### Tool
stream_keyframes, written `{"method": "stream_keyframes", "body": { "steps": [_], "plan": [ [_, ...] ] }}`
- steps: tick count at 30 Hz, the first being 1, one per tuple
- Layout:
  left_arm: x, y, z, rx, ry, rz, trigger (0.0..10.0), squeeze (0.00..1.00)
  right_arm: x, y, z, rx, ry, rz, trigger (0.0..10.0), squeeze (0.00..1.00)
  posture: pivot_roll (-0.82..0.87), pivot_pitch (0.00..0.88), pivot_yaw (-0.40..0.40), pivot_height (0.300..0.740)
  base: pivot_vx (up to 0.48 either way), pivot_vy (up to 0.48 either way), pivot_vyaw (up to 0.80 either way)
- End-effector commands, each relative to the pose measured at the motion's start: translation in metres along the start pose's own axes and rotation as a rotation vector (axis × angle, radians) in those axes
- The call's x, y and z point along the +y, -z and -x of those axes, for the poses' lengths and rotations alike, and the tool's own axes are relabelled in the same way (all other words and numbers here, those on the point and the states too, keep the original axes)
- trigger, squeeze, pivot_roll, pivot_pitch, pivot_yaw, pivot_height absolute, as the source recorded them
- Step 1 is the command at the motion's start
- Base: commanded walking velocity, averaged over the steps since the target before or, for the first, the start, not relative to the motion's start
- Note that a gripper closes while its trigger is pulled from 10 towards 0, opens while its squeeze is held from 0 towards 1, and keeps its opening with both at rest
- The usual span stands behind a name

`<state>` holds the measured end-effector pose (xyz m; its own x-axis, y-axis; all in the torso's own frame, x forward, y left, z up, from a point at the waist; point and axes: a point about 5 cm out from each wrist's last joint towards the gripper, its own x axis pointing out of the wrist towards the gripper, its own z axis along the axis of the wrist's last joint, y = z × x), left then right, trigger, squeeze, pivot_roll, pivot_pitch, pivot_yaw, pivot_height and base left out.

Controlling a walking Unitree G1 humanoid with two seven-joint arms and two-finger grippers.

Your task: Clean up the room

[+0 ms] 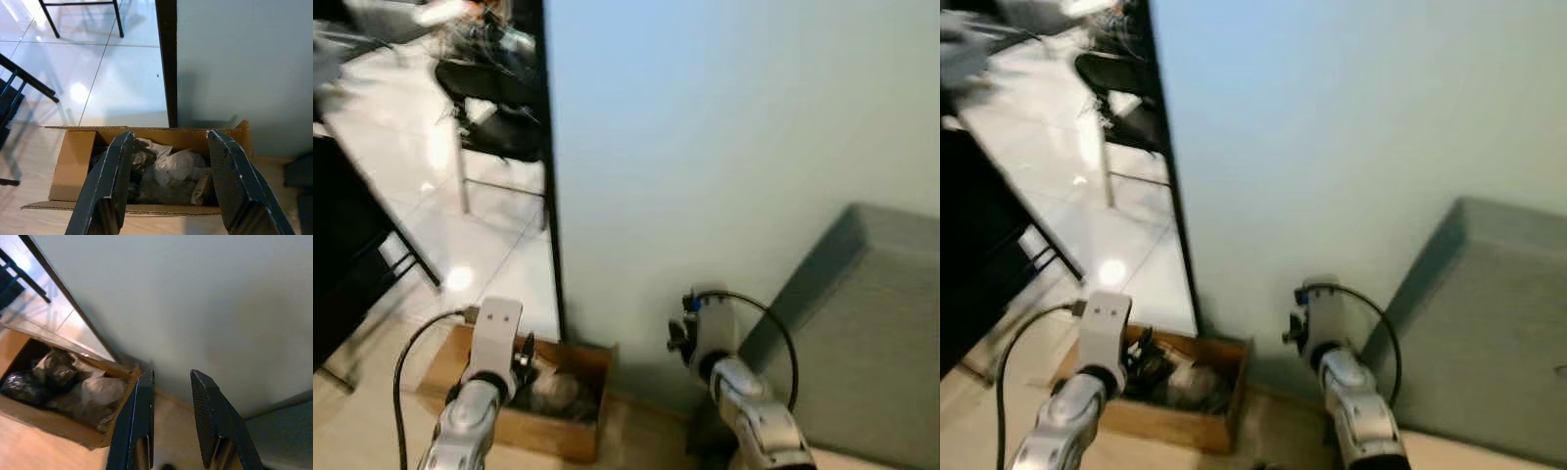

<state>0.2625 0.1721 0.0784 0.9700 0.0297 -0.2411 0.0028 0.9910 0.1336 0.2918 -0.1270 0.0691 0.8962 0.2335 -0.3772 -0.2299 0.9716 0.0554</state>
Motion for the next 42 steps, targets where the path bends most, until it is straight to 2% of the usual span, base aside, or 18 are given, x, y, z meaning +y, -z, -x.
{"method": "stream_keyframes", "body": {
  "steps": [1, 16, 25, 42],
  "plan": [
    [0.002, 0.006, 0.000, 0.020, 0.001, -0.002, 10.0, 0.00, 0.004, 0.002, 0.000, 0.027, -0.035, -0.005, 10.0, 0.00, -0.04, 0.116, -0.022, 0.740, 0.000, 0.000, -0.80],
    [0.005, 0.004, -0.001, 0.010, -0.007, 0.002, 10.0, 0.00, 0.009, 0.004, 0.002, 0.059, -0.090, -0.010, 10.0, 0.00, -0.04, 0.103, -0.024, 0.740, 0.000, 0.000, -0.78],
    [0.005, -0.001, -0.001, -0.023, 0.003, 0.017, 10.0, 0.00, 0.011, -0.002, 0.000, 0.028, -0.102, -0.022, 10.0, 0.00, -0.04, 0.101, -0.026, 0.740, 0.000, 0.000, 0.00],
    [0.005, -0.005, -0.003, -0.043, 0.009, 0.014, 10.0, 0.00, 0.011, -0.003, 0.000, 0.021, -0.095, -0.027, 10.0, 0.00, -0.04, 0.102, -0.016, 0.740, 0.000, 0.457, 0.00]
  ]
}}
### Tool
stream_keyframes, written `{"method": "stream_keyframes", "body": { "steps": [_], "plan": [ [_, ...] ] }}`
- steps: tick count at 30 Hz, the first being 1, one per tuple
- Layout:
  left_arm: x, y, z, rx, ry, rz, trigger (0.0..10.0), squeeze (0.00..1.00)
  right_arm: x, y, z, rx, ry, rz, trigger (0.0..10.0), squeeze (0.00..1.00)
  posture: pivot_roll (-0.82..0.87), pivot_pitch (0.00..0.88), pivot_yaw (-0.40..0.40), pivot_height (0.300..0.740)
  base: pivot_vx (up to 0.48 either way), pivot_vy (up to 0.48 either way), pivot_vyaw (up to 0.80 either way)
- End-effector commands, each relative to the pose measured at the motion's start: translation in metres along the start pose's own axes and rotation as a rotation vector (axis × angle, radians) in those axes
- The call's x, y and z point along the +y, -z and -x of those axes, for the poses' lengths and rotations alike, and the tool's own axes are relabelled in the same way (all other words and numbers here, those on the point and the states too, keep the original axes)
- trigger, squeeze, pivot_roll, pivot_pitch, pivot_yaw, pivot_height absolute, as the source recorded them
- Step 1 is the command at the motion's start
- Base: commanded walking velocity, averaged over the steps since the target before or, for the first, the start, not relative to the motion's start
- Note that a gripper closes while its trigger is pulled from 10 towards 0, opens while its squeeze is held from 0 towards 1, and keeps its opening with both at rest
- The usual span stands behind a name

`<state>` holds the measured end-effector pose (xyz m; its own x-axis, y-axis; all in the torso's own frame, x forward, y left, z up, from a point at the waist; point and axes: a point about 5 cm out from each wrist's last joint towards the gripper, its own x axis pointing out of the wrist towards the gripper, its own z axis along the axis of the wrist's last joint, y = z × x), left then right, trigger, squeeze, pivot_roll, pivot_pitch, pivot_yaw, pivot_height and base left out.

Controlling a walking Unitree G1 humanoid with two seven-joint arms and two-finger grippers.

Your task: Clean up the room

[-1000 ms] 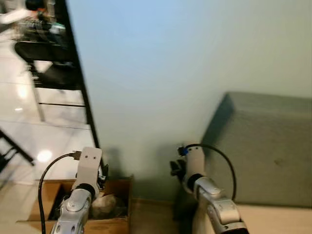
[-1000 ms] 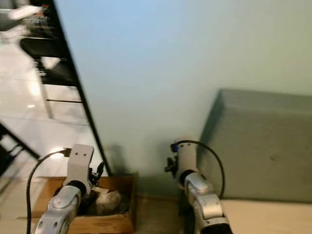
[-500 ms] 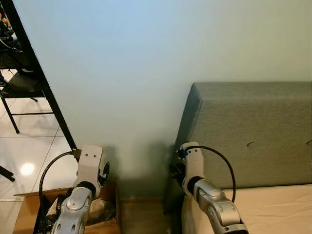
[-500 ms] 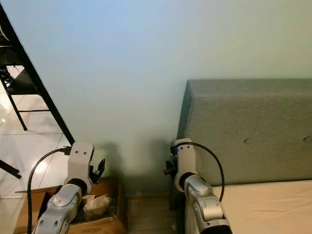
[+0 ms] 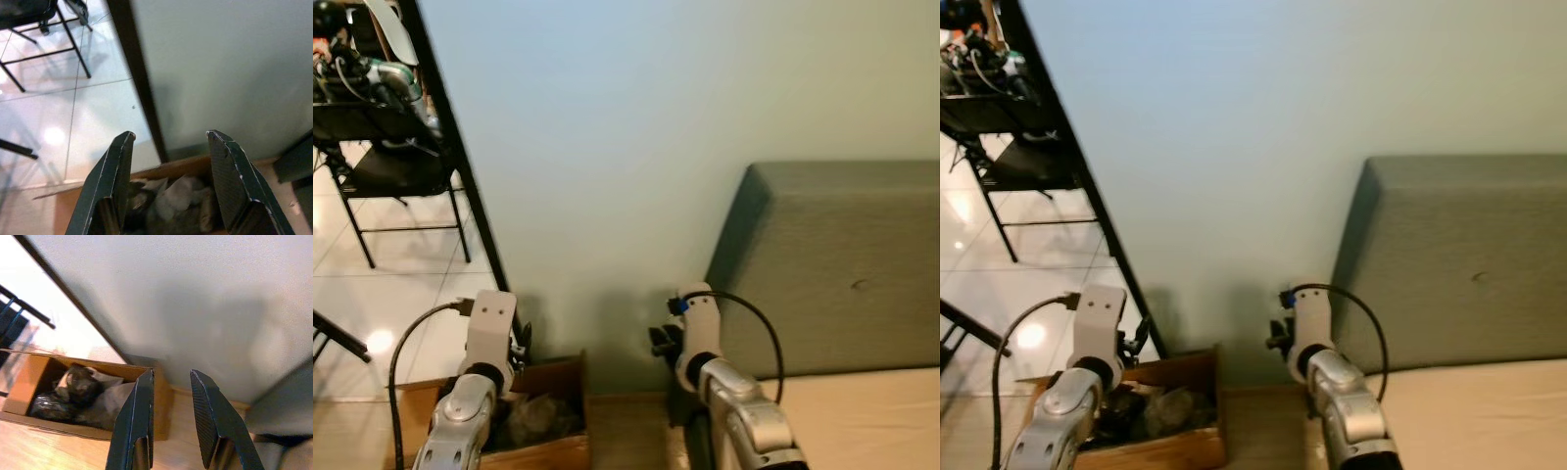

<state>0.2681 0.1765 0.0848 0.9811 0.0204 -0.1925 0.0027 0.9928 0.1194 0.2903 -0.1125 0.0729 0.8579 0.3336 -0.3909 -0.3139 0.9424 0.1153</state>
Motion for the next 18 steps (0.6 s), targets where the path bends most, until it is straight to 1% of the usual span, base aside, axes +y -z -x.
{"method": "stream_keyframes", "body": {
  "steps": [1, 7, 8, 9, 10, 11, 12, 13, 18],
  "plan": [
    [0.000, 0.002, 0.001, 0.006, 0.007, 0.000, 10.0, 0.00, -0.003, 0.000, 0.001, -0.005, 0.010, -0.007, 10.0, 0.00, -0.04, 0.102, -0.016, 0.740, 0.000, 0.480, 0.00],
    [0.000, 0.001, 0.000, 0.004, 0.008, -0.003, 10.0, 0.00, -0.003, 0.000, 0.002, -0.007, 0.000, -0.017, 10.0, 0.00, -0.04, 0.102, -0.015, 0.740, 0.000, 0.480, 0.00],
    [-0.001, 0.001, 0.000, 0.005, 0.022, -0.001, 10.0, 0.00, -0.003, 0.000, 0.002, -0.007, 0.001, -0.015, 10.0, 0.00, -0.04, 0.101, -0.014, 0.740, 0.000, 0.465, 0.00],
    [-0.004, 0.000, 0.001, 0.000, 0.052, -0.012, 10.0, 0.00, -0.003, 0.000, 0.002, -0.006, 0.003, -0.013, 10.0, 0.00, -0.04, 0.101, -0.014, 0.740, 0.000, 0.000, 0.00],
    [-0.004, 0.000, 0.001, 0.000, 0.052, -0.012, 10.0, 0.00, -0.003, 0.000, 0.002, -0.006, 0.003, -0.013, 10.0, 0.00, -0.04, 0.101, -0.014, 0.740, 0.000, 0.000, 0.00],
    [-0.006, 0.000, 0.001, -0.004, 0.074, -0.021, 10.0, 0.00, -0.003, 0.000, 0.002, -0.006, 0.005, -0.012, 10.0, 0.00, -0.04, 0.101, -0.014, 0.740, 0.000, -0.480, 0.00],
    [-0.006, 0.000, 0.001, -0.004, 0.074, -0.021, 10.0, 0.00, -0.003, 0.000, 0.002, -0.006, 0.005, -0.012, 10.0, 0.00, -0.04, 0.101, -0.014, 0.740, 0.000, -0.480, 0.00],
    [-0.010, 0.002, 0.003, 0.011, 0.101, -0.043, 10.0, 0.00, -0.003, 0.000, 0.002, -0.007, 0.011, -0.015, 10.0, 0.00, -0.04, 0.102, -0.007, 0.740, 0.000, -0.480, 0.00],
    [-0.012, 0.006, 0.003, 0.039, 0.097, -0.028, 10.0, 0.00, -0.004, 0.001, 0.003, -0.008, 0.017, -0.017, 10.0, 0.00, -0.04, 0.103, -0.005, 0.740, 0.000, -0.480, 0.00]
  ]
}}
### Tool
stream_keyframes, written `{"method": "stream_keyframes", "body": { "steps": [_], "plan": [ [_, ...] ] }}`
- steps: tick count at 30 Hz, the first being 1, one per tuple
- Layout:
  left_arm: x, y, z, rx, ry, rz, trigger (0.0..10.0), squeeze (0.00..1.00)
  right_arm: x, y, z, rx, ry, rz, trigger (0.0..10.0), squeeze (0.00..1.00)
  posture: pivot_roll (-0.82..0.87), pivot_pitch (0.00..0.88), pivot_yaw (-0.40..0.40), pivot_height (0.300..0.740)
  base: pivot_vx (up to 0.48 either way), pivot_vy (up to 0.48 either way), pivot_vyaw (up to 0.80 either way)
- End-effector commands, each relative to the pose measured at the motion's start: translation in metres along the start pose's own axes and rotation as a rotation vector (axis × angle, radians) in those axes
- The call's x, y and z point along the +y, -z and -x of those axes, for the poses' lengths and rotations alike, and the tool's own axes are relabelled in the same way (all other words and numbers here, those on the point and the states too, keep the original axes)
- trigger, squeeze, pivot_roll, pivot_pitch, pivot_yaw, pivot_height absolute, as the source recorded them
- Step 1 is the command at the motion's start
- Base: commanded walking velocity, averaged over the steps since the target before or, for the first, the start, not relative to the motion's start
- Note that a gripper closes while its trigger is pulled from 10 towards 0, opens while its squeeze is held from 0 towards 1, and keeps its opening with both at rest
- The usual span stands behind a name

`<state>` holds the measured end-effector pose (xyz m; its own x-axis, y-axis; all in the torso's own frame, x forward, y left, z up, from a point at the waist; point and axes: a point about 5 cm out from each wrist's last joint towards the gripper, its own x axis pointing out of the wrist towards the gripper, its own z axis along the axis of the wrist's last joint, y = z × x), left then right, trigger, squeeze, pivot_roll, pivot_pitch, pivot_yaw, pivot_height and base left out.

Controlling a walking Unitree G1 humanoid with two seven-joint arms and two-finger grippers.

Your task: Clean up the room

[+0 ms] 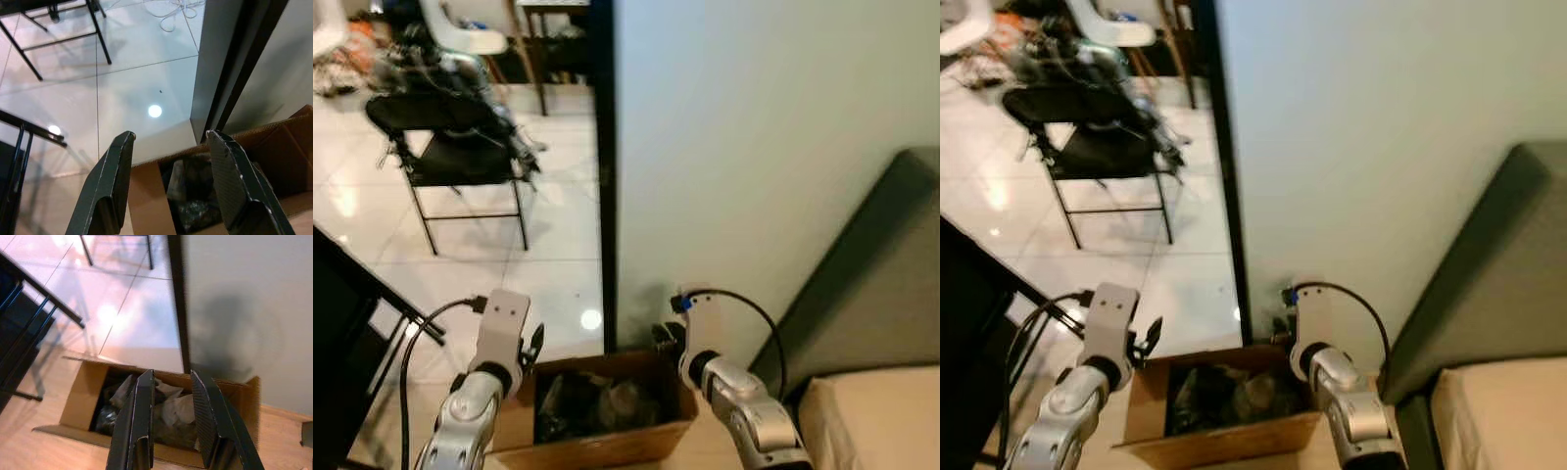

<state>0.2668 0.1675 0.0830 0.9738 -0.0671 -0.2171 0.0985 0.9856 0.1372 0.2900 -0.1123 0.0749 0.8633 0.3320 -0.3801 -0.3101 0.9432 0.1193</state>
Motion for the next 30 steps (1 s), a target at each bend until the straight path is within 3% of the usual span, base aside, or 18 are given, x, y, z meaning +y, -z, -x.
{"method": "stream_keyframes", "body": {
  "steps": [1, 12, 17, 30],
  "plan": [
    [-0.002, 0.005, 0.001, 0.028, 0.001, 0.015, 10.0, 0.00, -0.005, 0.003, 0.003, 0.004, 0.016, -0.012, 10.0, 0.00, -0.04, 0.105, -0.005, 0.740, 0.000, -0.480, 0.00],
    [0.005, 0.010, -0.001, 0.071, -0.057, 0.033, 10.0, 0.00, -0.006, 0.001, 0.002, 0.002, 0.021, -0.003, 10.0, 0.00, -0.04, 0.107, -0.009, 0.740, 0.000, -0.046, 0.00],
    [0.004, 0.012, -0.001, 0.081, -0.073, 0.092, 10.0, 0.00, -0.006, -0.002, 0.001, -0.002, 0.031, 0.026, 10.0, 0.00, -0.05, 0.106, -0.012, 0.740, 0.000, 0.000, 0.00],
    [0.005, 0.011, 0.000, 0.057, -0.067, 0.082, 10.0, 0.00, -0.018, -0.004, 0.001, -0.003, 0.112, -0.034, 10.0, 0.00, -0.05, 0.096, -0.010, 0.740, 0.000, 0.000, -0.73]
  ]
}}
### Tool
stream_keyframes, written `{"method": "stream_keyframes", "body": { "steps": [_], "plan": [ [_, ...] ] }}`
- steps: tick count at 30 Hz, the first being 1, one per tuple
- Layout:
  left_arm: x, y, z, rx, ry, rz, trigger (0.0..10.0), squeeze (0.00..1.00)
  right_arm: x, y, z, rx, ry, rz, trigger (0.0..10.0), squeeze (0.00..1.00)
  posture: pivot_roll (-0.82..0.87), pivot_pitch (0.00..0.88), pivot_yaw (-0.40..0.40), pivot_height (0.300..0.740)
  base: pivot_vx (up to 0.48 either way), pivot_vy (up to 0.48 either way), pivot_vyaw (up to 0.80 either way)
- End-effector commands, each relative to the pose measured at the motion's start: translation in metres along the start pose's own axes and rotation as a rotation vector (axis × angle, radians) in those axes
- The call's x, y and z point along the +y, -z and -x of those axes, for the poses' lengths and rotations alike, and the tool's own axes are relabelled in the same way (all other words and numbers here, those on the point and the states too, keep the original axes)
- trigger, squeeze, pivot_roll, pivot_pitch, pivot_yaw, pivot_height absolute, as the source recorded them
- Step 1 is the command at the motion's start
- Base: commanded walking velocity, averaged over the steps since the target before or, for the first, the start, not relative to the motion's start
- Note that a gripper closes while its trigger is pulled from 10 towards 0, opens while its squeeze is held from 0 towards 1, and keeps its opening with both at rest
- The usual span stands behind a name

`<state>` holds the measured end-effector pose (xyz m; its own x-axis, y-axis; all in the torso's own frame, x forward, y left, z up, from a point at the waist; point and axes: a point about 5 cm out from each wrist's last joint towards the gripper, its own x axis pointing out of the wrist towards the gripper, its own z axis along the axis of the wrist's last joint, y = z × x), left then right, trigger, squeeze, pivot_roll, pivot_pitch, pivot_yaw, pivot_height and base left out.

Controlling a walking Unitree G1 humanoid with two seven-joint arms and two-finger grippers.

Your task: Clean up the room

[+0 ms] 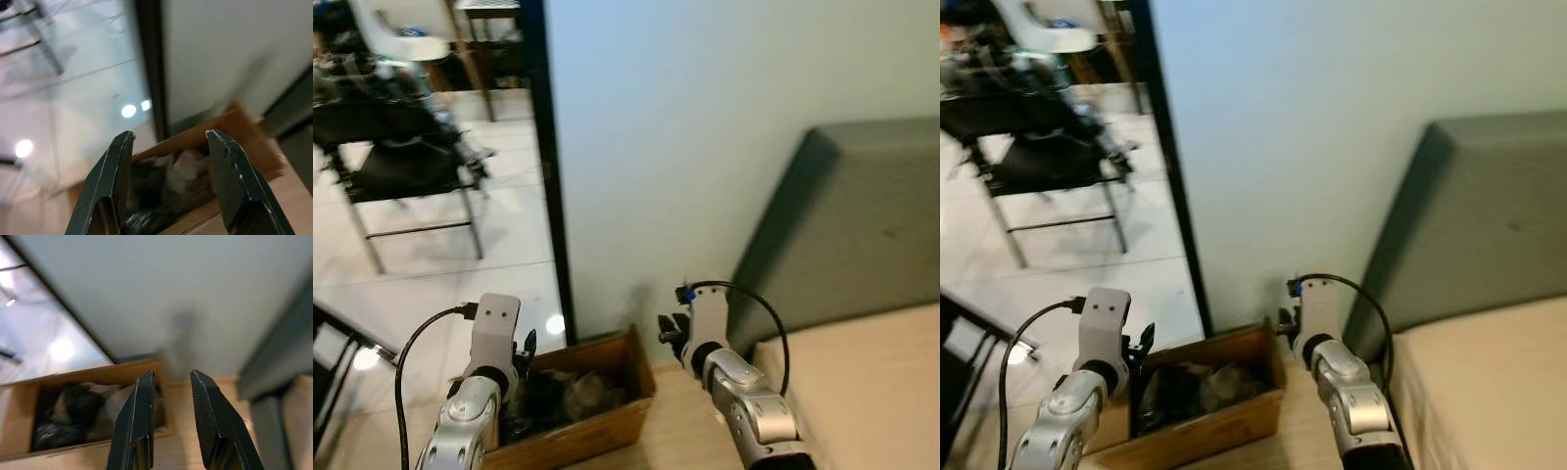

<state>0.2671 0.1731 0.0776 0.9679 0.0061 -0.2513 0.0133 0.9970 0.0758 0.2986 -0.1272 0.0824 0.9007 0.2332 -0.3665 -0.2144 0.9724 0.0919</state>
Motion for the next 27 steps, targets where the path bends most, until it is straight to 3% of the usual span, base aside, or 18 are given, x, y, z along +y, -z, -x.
{"method": "stream_keyframes", "body": {
  "steps": [1, 16, 27],
  "plan": [
    [0.001, 0.005, 0.001, 0.014, 0.002, 0.001, 10.0, 0.00, -0.002, 0.006, 0.000, 0.024, 0.009, -0.021, 10.0, 0.00, -0.05, 0.096, -0.010, 0.740, 0.000, 0.000, -0.80],
    [-0.003, -0.005, -0.002, -0.044, 0.050, -0.007, 10.0, 0.00, -0.007, 0.005, 0.004, 0.008, 0.046, -0.019, 10.0, 0.00, -0.06, 0.083, 0.004, 0.740, 0.000, 0.000, -0.80],
    [0.000, 0.008, 0.000, -0.002, 0.020, -0.029, 10.0, 0.00, -0.016, 0.005, 0.015, -0.049, 0.090, -0.003, 10.0, 0.00, -0.07, 0.075, 0.014, 0.740, 0.000, 0.000, -0.80]
  ]
}}
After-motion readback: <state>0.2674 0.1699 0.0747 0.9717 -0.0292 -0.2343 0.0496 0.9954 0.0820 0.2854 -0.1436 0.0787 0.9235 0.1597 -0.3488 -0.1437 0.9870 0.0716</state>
